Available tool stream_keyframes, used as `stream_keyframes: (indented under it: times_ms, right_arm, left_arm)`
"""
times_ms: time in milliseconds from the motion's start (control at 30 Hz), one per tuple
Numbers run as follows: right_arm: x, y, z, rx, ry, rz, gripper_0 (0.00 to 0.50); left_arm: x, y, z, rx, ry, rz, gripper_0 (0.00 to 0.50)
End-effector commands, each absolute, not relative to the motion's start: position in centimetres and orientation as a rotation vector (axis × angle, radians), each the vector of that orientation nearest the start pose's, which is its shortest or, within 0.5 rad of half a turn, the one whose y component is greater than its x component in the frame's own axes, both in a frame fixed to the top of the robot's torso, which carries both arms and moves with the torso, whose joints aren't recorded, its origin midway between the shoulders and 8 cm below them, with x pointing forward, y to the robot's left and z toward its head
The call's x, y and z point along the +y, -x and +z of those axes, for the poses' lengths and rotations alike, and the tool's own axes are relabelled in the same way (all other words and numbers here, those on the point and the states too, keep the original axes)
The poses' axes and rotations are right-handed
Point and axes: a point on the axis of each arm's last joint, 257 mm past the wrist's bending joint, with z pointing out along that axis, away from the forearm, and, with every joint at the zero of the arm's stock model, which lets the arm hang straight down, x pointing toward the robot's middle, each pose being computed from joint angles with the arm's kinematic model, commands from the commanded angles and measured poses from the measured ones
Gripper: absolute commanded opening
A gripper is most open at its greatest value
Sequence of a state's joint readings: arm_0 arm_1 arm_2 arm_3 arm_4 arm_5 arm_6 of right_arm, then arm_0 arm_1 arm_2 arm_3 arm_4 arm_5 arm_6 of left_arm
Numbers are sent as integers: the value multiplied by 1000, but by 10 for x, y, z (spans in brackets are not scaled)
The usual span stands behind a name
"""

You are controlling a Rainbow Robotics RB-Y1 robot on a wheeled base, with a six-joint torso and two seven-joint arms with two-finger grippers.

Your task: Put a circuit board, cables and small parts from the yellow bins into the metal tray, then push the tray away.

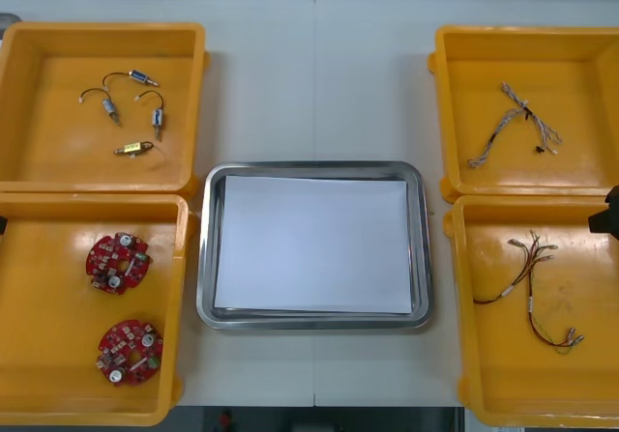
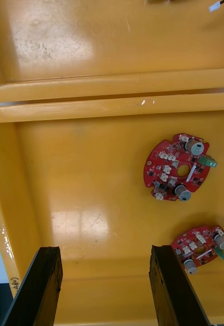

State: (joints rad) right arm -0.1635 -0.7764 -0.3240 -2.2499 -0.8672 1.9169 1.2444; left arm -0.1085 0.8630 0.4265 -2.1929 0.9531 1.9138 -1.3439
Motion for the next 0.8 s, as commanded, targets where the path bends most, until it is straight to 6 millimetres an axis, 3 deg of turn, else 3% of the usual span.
stream_keyframes:
  times_ms: [33, 800]
  right_arm:
    - [-373, -371, -138, 2615, 15, -52, 500]
    - [-373, -371, -138, 2615, 15, -52, 500]
  left_arm:
    - [416, -353, -129, 2654, -71, 120, 500]
    - [416, -353, -129, 2654, -71, 120, 500]
